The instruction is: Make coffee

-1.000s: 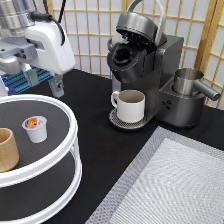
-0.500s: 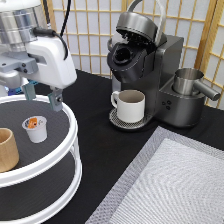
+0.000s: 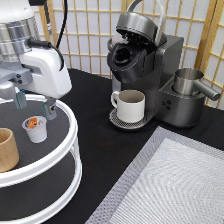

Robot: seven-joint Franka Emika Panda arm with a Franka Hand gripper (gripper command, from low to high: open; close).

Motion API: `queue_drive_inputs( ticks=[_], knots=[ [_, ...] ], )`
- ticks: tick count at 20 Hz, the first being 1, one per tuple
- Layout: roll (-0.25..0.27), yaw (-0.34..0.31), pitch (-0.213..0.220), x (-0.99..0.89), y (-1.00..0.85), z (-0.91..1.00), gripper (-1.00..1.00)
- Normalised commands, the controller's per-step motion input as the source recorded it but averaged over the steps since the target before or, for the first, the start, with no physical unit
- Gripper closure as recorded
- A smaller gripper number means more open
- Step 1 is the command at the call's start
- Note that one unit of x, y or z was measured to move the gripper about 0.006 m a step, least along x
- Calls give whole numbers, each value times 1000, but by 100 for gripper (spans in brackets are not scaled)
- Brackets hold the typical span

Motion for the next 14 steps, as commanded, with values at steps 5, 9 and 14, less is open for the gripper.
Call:
queue_drive_inputs(
  ticks=[5, 9, 14],
  knots=[
    [0, 59, -47, -65, -19, -308, -100],
    [-3, 52, -53, -462, -53, -311, -100],
    [-3, 24, -54, -429, -143, -217, -100]
  ],
)
